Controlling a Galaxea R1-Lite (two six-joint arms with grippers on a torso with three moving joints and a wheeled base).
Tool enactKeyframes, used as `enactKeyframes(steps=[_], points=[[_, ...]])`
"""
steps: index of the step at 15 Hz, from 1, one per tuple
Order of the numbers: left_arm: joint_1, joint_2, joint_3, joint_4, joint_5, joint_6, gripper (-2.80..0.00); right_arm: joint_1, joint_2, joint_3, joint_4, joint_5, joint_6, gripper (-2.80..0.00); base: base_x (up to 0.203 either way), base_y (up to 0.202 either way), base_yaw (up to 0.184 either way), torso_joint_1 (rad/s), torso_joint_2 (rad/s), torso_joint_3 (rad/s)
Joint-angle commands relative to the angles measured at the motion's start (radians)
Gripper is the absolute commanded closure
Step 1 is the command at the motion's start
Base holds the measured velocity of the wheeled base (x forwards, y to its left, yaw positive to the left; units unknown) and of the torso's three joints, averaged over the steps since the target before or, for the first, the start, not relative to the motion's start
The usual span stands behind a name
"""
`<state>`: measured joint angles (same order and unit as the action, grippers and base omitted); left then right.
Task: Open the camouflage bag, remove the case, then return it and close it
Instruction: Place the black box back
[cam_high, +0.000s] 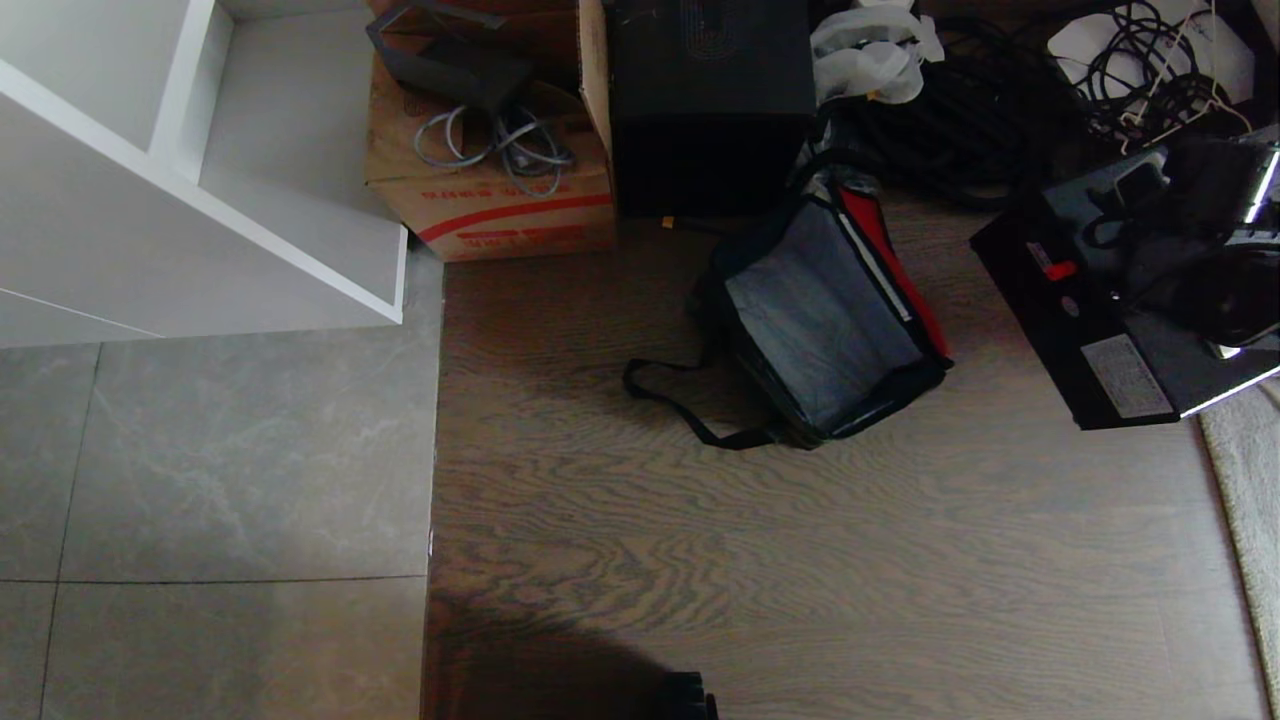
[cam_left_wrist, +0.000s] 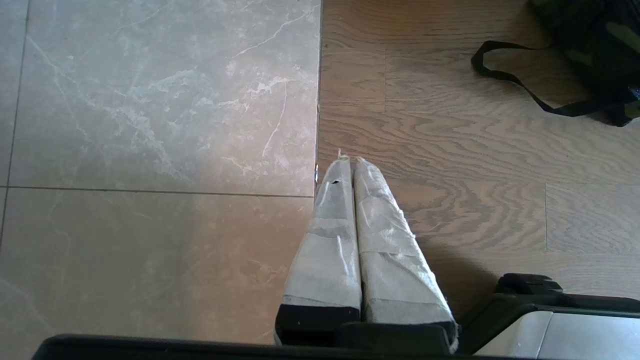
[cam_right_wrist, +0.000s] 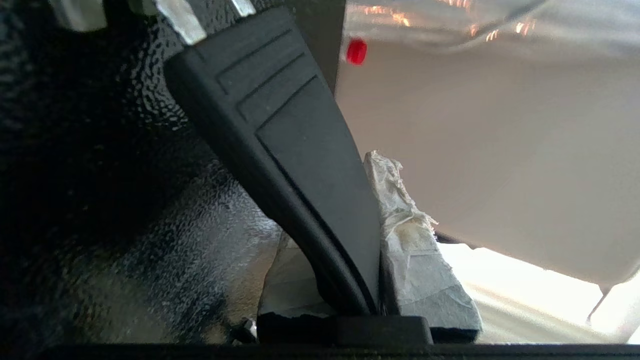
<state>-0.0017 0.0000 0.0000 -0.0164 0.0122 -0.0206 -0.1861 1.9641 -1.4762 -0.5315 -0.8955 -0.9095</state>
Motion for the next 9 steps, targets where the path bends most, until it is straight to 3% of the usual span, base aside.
enactKeyframes(steps=[1, 4, 9], points=[[0.0, 0.0, 0.009, 0.0, 0.0, -0.001, 0.0, 0.036, -0.126, 0.033, 0.044, 0.067, -0.007, 0.0, 0.0, 0.0, 0.0, 0.0, 0.0, 0.0], [0.001, 0.0, 0.01, 0.0, 0.001, -0.001, 0.0, 0.139, -0.172, 0.041, 0.07, 0.139, -0.003, 0.0, 0.0, 0.0, 0.0, 0.0, 0.0, 0.0], [0.0, 0.0, 0.011, 0.0, 0.002, -0.001, 0.0, 0.331, -0.208, 0.033, 0.07, 0.146, -0.006, 0.0, 0.0, 0.0, 0.0, 0.0, 0.0, 0.0]])
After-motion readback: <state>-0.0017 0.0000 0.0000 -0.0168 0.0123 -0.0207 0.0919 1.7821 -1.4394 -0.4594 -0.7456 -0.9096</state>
